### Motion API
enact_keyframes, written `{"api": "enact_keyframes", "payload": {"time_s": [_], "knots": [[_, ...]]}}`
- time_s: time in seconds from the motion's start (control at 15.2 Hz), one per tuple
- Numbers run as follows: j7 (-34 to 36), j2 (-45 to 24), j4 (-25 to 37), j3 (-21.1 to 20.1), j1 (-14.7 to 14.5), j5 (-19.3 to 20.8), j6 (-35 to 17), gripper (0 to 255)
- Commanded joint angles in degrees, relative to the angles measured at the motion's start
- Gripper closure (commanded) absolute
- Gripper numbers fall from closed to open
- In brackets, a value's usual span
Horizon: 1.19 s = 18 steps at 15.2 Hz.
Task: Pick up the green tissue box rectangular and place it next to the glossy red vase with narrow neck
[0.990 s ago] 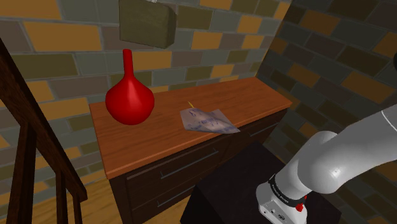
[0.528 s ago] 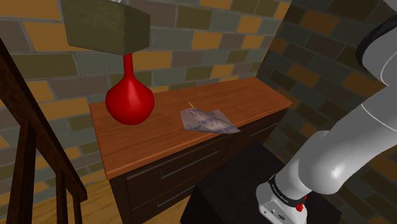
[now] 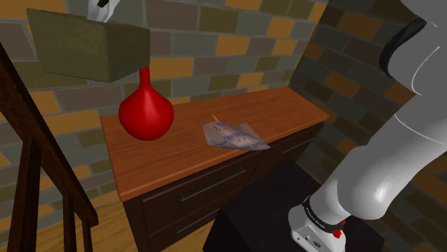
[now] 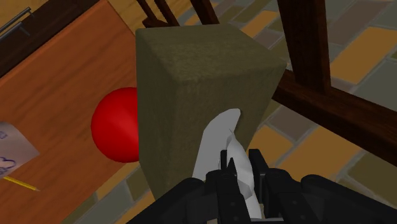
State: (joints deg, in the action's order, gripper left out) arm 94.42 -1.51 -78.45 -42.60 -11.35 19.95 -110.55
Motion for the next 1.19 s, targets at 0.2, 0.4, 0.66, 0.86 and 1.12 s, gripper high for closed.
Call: {"api": "enact_keyframes", "payload": {"time_s": [0.2,0.4,0.66,0.86,1.12], "knots": [[0.1,2.6,-6.4,0.8,0.9,-1.9,-4.8,255],[0.3,3.8,-10.0,1.2,1.2,-2.7,-7.5,255],[0.6,5.2,-14.3,1.7,1.5,-3.5,-10.8,255],[0.9,5.9,-17.3,1.9,1.6,-3.7,-13.3,255],[1.6,6.6,-21.0,2.2,1.7,-3.8,-16.4,255]]}}
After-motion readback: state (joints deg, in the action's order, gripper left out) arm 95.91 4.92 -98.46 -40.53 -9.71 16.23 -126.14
